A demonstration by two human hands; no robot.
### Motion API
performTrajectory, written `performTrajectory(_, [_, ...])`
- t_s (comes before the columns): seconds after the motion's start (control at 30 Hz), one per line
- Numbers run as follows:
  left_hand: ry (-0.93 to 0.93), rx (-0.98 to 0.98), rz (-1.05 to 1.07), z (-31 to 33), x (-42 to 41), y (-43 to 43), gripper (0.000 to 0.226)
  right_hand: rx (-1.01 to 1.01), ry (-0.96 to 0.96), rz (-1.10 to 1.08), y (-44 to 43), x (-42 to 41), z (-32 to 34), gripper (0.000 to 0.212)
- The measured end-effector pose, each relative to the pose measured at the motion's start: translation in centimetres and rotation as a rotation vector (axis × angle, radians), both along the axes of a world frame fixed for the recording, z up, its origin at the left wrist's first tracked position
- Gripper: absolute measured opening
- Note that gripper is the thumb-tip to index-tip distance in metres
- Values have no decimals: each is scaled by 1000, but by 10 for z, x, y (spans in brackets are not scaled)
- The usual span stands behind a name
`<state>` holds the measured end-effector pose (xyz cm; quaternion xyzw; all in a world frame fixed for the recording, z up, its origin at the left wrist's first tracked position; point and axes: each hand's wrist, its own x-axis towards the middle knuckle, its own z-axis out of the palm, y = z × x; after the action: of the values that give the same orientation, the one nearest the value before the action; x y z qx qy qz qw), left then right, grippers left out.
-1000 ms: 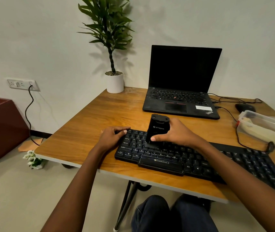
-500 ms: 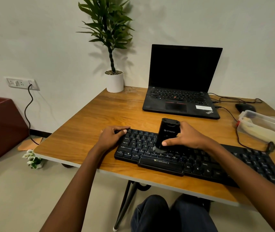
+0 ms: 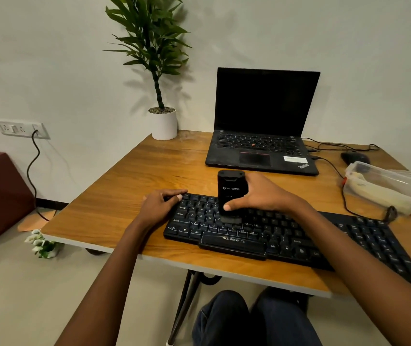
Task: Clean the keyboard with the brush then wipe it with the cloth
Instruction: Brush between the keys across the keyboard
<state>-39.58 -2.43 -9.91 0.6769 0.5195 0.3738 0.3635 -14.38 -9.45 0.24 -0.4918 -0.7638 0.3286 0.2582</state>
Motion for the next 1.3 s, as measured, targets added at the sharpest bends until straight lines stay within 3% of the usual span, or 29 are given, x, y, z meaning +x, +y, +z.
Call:
performTrajectory(0.13, [-42, -9, -18, 5, 2, -5, 18, -43, 116, -20, -1, -3, -17, 39])
performTrajectory(0.23, [-32, 0, -5, 6, 2, -7, 18, -81, 71, -13, -3, 13, -14, 36])
performTrajectory(0.37, [-22, 18, 13, 6, 3, -9, 18, -7, 60, -10, -5, 6, -6, 47])
performTrajectory(0.57, [-20, 25, 9, 7, 3, -10, 24, -31, 142, -30, -10, 12, -21, 37])
performTrajectory(0.87, [-40, 4, -51, 30, 13, -21, 29, 52, 205, -128, -17, 19, -18, 39])
performTrajectory(0.97, [161, 94, -169, 57, 25, -30, 47, 60, 292, -194, -19, 24, -15, 35])
performTrajectory(1.07, [557, -19, -414, 80, 45, -46, 113, 55, 315, -229, -18, 30, -13, 29])
performTrajectory(1.1, [701, -23, -490, 81, 52, -48, 123, 51, 314, -233, -17, 32, -13, 28])
performTrajectory(1.17, [902, -13, -591, 81, 64, -51, 130, 37, 316, -234, -17, 36, -12, 27])
performTrajectory(1.3, [1022, -49, -590, 75, 71, -48, 126, 26, 352, -266, -16, 43, -10, 29])
